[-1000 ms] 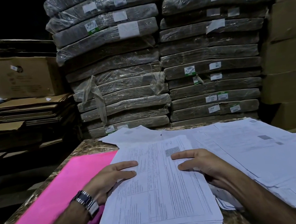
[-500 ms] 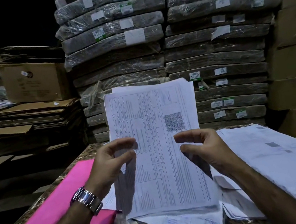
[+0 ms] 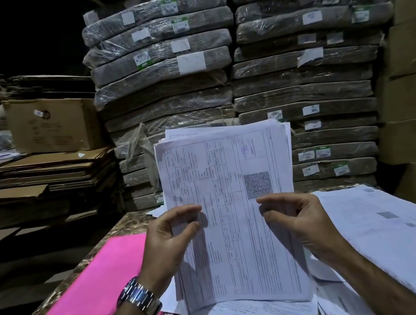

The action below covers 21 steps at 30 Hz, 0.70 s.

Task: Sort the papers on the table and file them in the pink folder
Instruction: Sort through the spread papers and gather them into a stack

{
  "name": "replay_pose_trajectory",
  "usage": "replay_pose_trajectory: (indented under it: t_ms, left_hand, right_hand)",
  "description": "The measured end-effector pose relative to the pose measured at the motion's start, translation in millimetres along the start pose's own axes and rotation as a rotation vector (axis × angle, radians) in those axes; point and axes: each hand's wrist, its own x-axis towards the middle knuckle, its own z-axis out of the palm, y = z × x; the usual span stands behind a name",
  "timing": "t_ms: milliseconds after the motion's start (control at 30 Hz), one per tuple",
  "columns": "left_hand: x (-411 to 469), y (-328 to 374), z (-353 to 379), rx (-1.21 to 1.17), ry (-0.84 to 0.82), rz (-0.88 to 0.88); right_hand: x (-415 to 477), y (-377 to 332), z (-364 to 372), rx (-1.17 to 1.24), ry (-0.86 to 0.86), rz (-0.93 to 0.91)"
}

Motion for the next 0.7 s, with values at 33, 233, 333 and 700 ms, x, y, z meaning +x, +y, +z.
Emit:
replay_pose_trajectory:
  t_ms: [33,233,333,700]
  left_hand:
    - [-0.4,0.4,0.5,-0.003,-0.003,0.0]
    - [-1.4,6.1,2.4,-0.076,0.014,-0.033]
    - [1.6,8.6,1.5,-0.042,0.001,-0.032]
    - [-18.1,-13.5,8.8,0.105,-0.065,-0.007]
  right_hand:
    - [-0.3,-0.6,-0.3,0.012,0.008,0.0]
    - [1.2,-4.3,-0.3,-0.001,0.031,-0.06]
    - [6.1,-10.6,-1.5,-0.025,0.031,-0.101]
    - [-7.0,14.8,0.1,-0.015,0.043,-0.039]
